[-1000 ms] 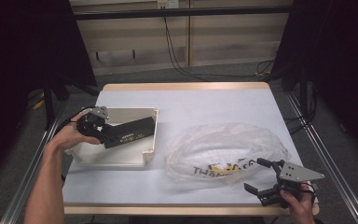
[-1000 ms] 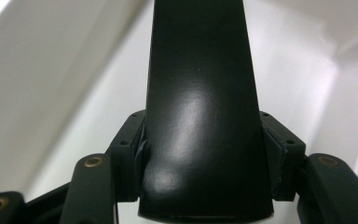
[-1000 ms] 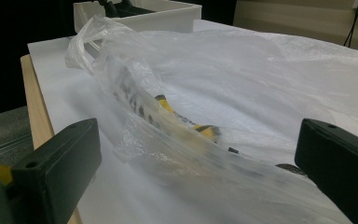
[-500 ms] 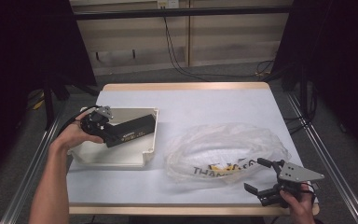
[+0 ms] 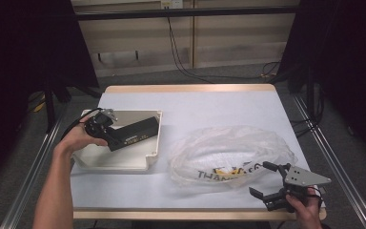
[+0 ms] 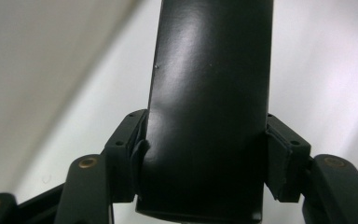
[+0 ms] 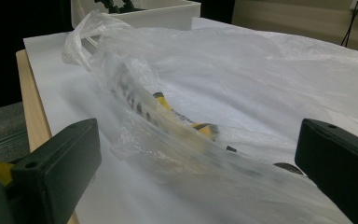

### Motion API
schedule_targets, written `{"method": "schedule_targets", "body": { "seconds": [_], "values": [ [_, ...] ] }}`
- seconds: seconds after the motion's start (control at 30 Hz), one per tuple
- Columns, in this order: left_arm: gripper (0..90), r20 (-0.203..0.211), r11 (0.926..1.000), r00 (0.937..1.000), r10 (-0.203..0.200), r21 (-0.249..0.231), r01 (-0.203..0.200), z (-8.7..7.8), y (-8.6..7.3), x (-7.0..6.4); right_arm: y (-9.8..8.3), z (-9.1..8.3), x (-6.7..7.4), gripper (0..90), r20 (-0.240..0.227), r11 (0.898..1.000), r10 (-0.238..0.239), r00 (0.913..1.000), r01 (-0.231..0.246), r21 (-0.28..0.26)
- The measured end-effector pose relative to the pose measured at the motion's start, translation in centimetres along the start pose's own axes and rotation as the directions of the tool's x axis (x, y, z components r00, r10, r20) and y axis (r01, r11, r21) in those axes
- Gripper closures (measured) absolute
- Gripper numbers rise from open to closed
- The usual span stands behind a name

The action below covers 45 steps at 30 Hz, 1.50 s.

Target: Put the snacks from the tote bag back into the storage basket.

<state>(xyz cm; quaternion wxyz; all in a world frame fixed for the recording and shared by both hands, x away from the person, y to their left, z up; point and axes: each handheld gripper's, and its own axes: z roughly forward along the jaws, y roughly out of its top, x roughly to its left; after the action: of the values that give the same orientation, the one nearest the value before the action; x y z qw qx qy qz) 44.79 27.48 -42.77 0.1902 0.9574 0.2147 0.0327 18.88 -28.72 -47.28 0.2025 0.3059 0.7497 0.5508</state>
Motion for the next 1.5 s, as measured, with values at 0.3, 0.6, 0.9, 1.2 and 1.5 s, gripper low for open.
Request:
{"method": "schedule_targets", "body": {
  "seconds": [0.3,0.6,0.9,1.2,1.5],
  "values": [
    [39.1,-0.003,0.9994,0.9995,-0.032,0.01,0.032,0.3,0.2,0.0,0.0,0.0,0.0,0.0,-0.003,1.0,0.002,1.0,-0.002,-0.001],
    [37.4,-0.018,0.9993,0.9991,-0.038,0.008,0.038,0.3,0.2,-0.2,0.0,0.2,0.0,0.0,-0.008,1.0,0.006,0.9999,-0.006,0.009],
    [22.3,-0.075,0.9948,0.9946,-0.072,-0.078,0.066,-1.2,-0.2,-0.5,0.0,0.1,0.0,0.0,0.0,1.0,0.006,1.0,-0.006,0.004],
    [41.0,-0.108,0.961,0.9749,-0.195,-0.22,0.168,-3.6,-1.4,-2.3,0.0,0.1,-0.1,0.0,0.0,1.0,0.002,1.0,-0.002,-0.001],
    [77.7,-0.123,0.9318,0.9631,-0.239,-0.308,0.192,-4.8,-2.3,-4.7,0.1,0.0,-0.1,0.0,0.007,1.0,0.002,1.0,-0.002,0.003]
  ]
}}
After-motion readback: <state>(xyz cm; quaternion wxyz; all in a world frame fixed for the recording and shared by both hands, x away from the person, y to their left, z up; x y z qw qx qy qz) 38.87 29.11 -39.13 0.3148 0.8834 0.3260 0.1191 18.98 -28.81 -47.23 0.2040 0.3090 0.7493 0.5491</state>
